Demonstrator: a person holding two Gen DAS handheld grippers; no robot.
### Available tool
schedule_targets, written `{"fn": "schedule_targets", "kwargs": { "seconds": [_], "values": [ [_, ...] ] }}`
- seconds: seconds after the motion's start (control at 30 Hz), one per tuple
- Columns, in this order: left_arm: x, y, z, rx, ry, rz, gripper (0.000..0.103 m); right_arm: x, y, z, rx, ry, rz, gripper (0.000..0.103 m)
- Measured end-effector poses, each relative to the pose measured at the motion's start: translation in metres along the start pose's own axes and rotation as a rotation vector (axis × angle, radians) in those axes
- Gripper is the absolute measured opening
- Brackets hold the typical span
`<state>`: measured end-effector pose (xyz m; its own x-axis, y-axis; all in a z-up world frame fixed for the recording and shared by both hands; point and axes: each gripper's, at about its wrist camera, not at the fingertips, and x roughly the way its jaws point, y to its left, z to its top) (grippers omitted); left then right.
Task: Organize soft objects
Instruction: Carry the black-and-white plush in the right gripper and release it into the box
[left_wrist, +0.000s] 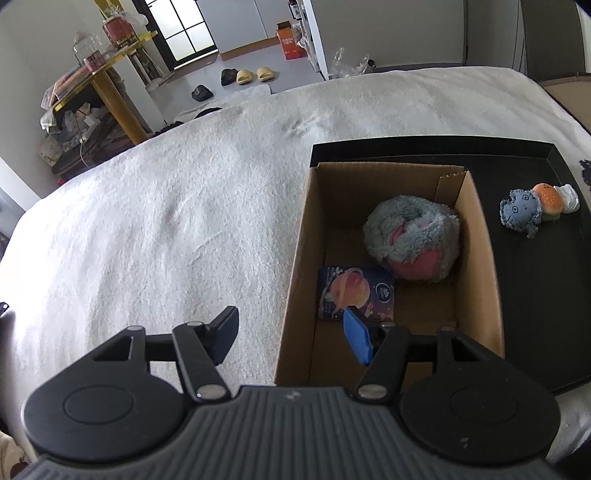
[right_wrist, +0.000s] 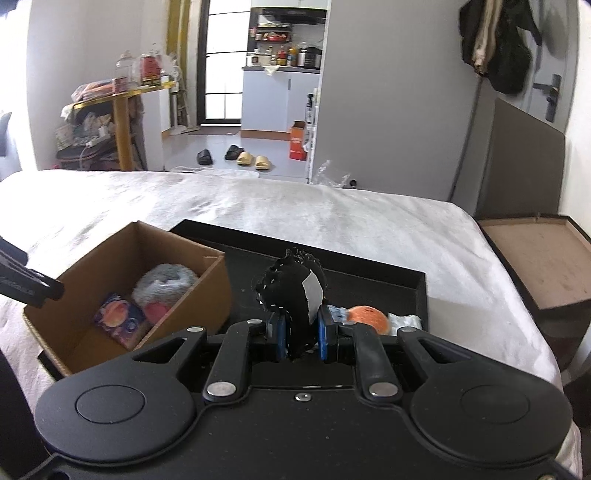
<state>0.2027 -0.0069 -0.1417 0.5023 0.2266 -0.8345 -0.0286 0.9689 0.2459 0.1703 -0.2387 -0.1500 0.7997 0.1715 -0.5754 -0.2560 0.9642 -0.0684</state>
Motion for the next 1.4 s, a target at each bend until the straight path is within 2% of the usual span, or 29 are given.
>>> {"fn": "schedule_targets", "kwargs": {
  "seconds": [0.47,0.7,0.8,1.03,1.4],
  "values": [
    [0.019,0.019,-0.003,-0.053,0.014,-0.090,0.055,0.013,0.053,0.017,-0.154,0.003,0.053,0.017],
    [0.026,0.024,-0.003,-0.066,0.039,-0.121,0.038,0.018,0.068,0.024,-0.214,-0.023,0.052,0.017],
    [0.028,0.025,-0.004,-0.070,0.045,-0.132,0.032,0.022,0.070,0.026,-0.218,-0.016,0.055,0.017],
    [0.038,0.023,-0.003,-0.057,0.076,-0.140,0.013,0.027,0.079,0.030,-0.256,-0.006,0.063,0.017],
    [0.042,0.028,-0.003,-0.081,0.082,-0.148,0.009,0.039,0.103,0.032,-0.324,0.009,0.117,0.017]
  ]
}}
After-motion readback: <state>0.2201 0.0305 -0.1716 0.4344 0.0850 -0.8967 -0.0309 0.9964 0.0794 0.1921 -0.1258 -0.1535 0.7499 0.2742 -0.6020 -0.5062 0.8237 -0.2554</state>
